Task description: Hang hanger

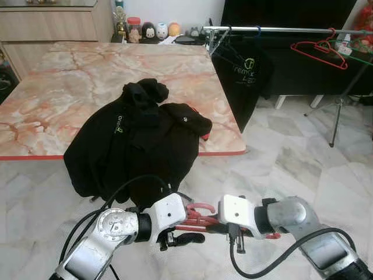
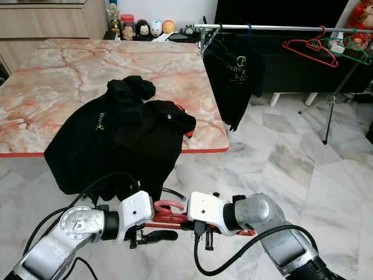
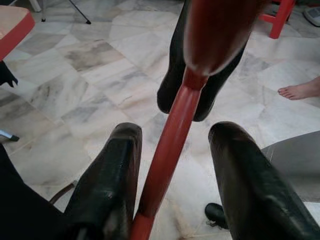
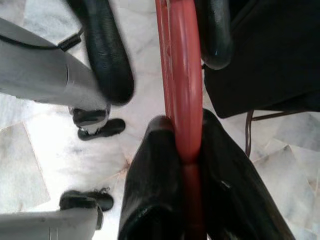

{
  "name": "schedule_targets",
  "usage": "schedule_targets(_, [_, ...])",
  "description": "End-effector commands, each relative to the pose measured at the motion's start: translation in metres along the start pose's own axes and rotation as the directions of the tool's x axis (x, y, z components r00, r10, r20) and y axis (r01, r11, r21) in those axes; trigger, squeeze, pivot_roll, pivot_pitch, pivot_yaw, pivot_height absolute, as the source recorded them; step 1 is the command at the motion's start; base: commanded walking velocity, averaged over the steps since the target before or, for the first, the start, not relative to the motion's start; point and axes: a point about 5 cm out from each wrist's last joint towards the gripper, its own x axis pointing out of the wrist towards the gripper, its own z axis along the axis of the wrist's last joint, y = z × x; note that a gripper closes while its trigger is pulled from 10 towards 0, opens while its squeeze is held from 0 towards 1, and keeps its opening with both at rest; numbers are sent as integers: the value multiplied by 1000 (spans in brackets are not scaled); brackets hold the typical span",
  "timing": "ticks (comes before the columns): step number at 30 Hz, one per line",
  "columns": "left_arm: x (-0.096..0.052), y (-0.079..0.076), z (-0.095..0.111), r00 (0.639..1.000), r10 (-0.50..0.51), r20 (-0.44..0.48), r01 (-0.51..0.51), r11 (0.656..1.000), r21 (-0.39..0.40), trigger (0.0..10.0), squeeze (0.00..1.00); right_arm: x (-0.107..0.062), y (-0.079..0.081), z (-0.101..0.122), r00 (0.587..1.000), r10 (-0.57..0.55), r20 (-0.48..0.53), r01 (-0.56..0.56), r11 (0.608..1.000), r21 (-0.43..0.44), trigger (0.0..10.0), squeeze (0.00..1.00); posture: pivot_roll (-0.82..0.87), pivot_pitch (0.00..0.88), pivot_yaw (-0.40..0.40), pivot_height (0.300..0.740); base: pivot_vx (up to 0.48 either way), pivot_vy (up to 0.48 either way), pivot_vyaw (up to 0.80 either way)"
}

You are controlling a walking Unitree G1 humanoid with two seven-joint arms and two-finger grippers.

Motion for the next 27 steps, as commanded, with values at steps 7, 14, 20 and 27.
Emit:
schedule_targets(7, [2, -3, -3, 999, -26, -31, 26, 1000, 0, 0, 0, 0, -6, 8, 999, -18, 34, 19, 1000, -19, 10000, 0, 56, 0, -74, 740, 0, 0, 0])
schedule_targets(14, [0, -4, -7, 997, -45, -68, 46, 999, 12, 0, 0, 0, -9, 8, 999, -33, 35, 34, 999, -19, 10000, 0, 56, 0, -73, 740, 0, 0, 0])
schedule_targets(20, [-1, -4, -8, 996, -47, -74, 48, 999, 12, 0, 0, 1, -10, 8, 998, -40, 41, 41, 999, -19, 10000, 0, 56, 0, -72, 740, 0, 0, 0])
schedule_targets(27, [-2, -3, -8, 996, -42, -79, 43, 999, 12, 0, 0, 0, -12, 7, 998, -48, 42, 49, 999, -10, 10000, 357, 58, 0, -73, 740, 0, 0, 0])
